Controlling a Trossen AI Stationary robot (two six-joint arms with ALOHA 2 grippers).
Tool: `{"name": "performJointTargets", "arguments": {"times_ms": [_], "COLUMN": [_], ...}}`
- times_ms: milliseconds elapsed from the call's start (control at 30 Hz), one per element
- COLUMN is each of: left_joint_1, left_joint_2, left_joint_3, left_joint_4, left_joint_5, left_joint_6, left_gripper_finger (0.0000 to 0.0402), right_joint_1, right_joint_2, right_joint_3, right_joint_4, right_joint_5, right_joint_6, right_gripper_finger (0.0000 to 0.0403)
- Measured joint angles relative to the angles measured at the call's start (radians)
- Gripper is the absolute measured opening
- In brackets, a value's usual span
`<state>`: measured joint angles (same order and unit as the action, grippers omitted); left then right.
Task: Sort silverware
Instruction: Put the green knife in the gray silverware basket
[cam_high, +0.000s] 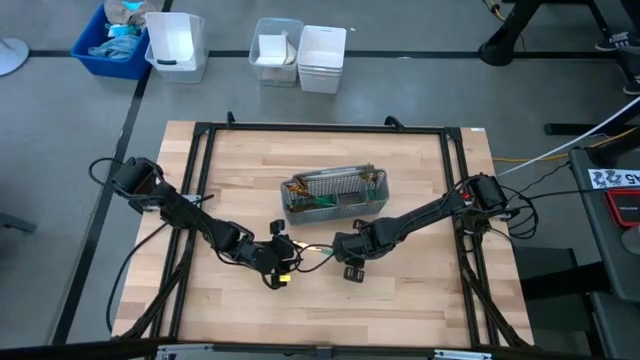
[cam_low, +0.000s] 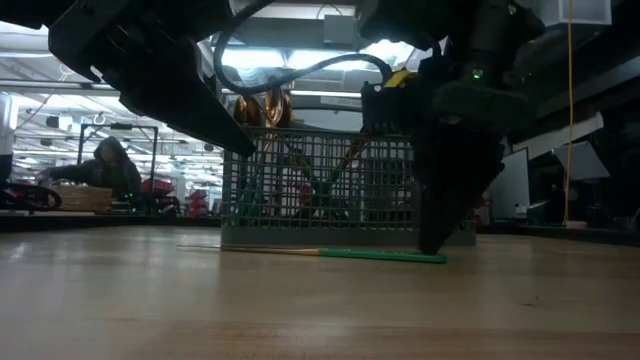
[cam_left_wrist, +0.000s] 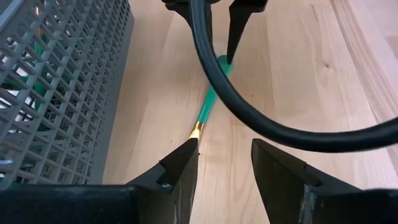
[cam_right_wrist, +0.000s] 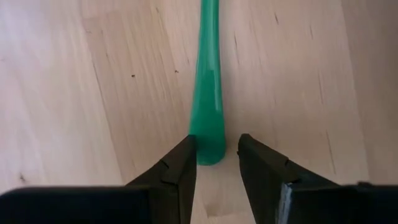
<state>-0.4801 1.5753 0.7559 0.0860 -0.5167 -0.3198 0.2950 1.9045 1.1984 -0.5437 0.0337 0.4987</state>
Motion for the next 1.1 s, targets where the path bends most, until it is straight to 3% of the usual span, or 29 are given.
{"name": "performJointTargets", "arguments": {"times_ms": [1100], "left_joint_1": [0.000], "left_joint_2": [0.000], "left_joint_3": [0.000], "left_joint_4": [0.004], "left_joint_5": [0.000], "left_joint_6": [0.003], "left_gripper_finger": [0.0141], "right_joint_1": [0.040], "right_joint_2": [0.062], "right_joint_3": [0.003], "right_joint_4": [0.050], "right_joint_5": [0.070], "right_joint_6": [0.025], "right_gripper_finger": [0.0107]}}
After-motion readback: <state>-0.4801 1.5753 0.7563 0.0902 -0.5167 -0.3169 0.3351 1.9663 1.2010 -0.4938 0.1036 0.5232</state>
